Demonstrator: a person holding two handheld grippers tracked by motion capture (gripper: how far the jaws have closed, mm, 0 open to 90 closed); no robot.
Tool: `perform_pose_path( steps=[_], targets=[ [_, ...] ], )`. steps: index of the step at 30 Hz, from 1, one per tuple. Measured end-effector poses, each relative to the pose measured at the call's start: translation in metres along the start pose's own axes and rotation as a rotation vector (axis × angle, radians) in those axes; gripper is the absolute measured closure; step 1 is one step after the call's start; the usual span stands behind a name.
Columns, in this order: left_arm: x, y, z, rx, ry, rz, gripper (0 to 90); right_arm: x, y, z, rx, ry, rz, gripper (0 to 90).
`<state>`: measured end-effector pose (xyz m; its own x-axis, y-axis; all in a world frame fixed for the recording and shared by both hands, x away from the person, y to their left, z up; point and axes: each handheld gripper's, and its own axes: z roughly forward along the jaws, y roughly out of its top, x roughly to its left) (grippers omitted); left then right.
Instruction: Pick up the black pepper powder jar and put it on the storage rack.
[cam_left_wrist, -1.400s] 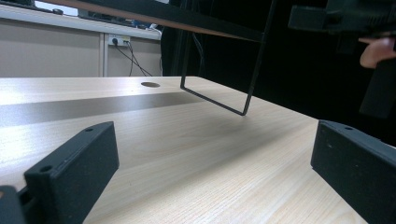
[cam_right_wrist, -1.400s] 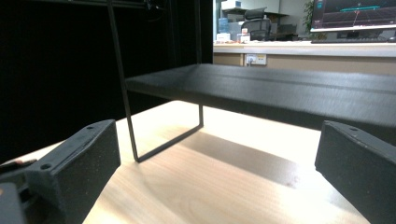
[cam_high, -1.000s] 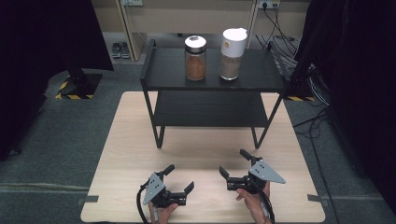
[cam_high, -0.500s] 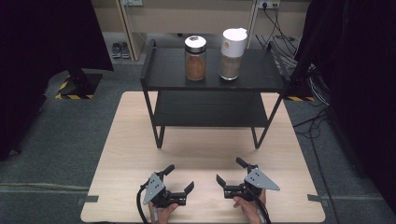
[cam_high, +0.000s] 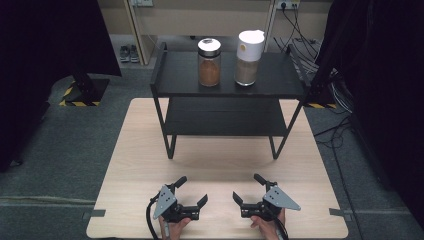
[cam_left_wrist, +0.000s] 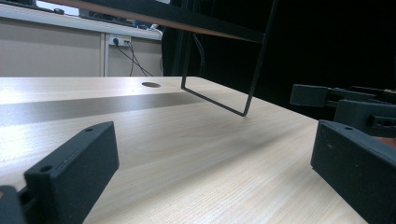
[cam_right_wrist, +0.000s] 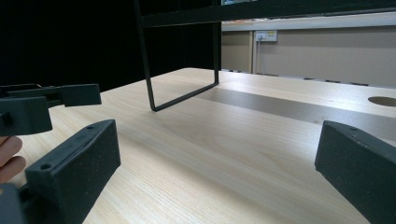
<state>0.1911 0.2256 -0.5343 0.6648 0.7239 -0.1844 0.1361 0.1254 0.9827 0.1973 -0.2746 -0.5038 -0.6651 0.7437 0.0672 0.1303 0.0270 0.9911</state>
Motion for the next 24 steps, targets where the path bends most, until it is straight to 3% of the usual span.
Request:
perform_pose_path(
  steps=[24],
  targets=[
    [0.0003,0.0001,-0.0002,0.001,0.000,-0.003,0.4,0.0011,-0.0026,-0.0001,-0.002,0.000,0.000,0.5]
  ],
)
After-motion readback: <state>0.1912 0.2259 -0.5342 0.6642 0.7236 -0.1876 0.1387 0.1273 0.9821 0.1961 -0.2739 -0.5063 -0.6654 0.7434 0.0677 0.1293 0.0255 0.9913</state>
